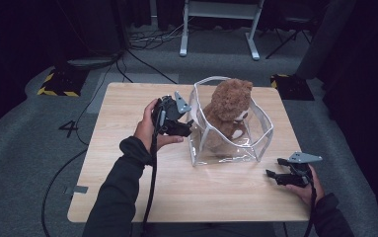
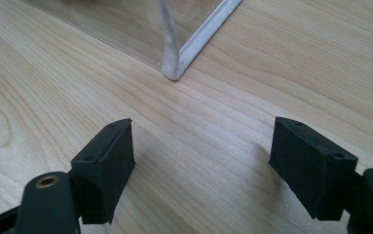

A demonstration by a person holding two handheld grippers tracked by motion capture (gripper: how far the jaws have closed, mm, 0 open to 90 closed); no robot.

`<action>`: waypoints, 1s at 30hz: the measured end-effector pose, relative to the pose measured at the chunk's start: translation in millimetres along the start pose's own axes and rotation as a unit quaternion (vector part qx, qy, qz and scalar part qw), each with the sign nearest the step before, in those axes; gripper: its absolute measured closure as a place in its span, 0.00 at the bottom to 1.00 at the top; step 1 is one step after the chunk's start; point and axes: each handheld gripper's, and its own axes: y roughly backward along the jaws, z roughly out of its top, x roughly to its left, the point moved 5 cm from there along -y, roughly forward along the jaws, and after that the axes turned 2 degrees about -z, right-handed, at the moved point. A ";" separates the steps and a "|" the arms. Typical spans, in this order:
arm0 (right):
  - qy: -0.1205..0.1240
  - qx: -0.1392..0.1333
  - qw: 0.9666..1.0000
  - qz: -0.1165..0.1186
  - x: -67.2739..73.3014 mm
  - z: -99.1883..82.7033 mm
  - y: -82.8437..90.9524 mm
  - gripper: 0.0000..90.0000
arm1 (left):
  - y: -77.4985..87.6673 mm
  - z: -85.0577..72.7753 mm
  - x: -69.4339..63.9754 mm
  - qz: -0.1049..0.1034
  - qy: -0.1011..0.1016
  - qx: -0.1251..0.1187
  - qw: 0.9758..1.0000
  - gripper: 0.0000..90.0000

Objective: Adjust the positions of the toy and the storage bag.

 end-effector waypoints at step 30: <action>0.000 -0.001 1.000 0.000 0.1 0.0 0.0 0.27 | -30.1 -73.8 -1.9 -0.012 0.005 0.070 0.997 0.20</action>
